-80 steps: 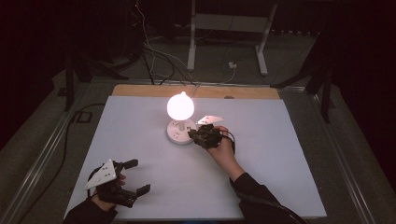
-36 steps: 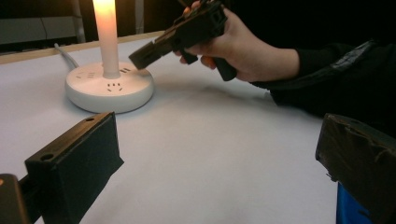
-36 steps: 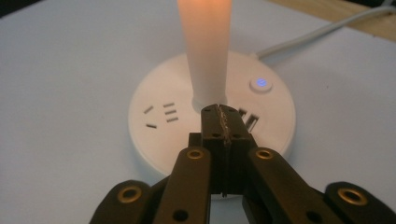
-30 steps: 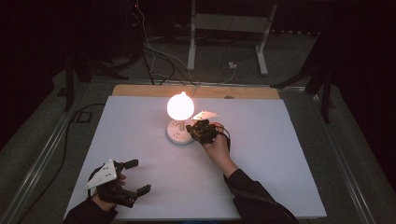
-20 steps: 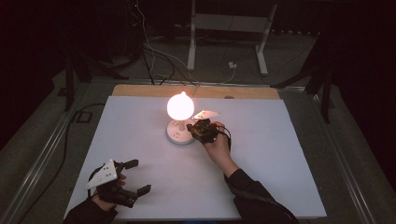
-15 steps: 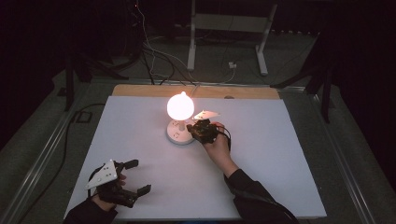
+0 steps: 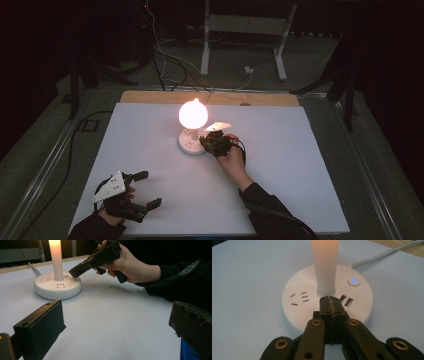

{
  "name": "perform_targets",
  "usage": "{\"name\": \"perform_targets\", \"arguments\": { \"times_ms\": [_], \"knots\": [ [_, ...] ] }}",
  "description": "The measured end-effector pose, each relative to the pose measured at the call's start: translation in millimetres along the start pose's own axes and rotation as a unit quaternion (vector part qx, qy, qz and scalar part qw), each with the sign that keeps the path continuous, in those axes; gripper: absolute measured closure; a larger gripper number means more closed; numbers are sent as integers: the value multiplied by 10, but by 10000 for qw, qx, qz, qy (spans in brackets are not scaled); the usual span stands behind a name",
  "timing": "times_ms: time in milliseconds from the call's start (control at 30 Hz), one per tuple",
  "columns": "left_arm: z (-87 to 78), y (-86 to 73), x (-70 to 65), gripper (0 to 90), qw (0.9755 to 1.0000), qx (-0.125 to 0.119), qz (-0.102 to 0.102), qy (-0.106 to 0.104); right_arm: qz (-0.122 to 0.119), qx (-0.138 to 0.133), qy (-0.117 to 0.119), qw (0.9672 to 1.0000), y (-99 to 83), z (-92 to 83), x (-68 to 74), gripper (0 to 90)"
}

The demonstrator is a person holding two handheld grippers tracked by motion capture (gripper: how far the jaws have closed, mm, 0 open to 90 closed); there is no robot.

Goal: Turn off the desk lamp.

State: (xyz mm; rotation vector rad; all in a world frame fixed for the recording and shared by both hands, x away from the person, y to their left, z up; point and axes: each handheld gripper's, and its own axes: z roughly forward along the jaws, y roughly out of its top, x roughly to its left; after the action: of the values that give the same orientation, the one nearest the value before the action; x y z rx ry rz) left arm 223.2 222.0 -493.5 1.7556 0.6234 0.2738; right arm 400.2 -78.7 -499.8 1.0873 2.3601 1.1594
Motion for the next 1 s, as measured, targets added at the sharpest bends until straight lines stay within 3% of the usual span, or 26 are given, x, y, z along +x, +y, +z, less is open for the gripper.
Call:
{"name": "perform_targets", "arguments": {
  "times_ms": [533,633,767,1000],
  "knots": [
    [3,-1,0,5,10000,4,2,4,-43,19,-32,10000,-27,27,-12,900],
    [3,0,0,5,10000,7,6,5,-142,-5,-56,9999,-37,25,-4,900],
    [4,1,-2,5,10000,11,10,8,-26,73,-19,10000,-5,21,-14,900],
    [5,1,-1,5,10000,10,16,0,-77,-162,28,9998,121,-130,28,899]
  ]
}}
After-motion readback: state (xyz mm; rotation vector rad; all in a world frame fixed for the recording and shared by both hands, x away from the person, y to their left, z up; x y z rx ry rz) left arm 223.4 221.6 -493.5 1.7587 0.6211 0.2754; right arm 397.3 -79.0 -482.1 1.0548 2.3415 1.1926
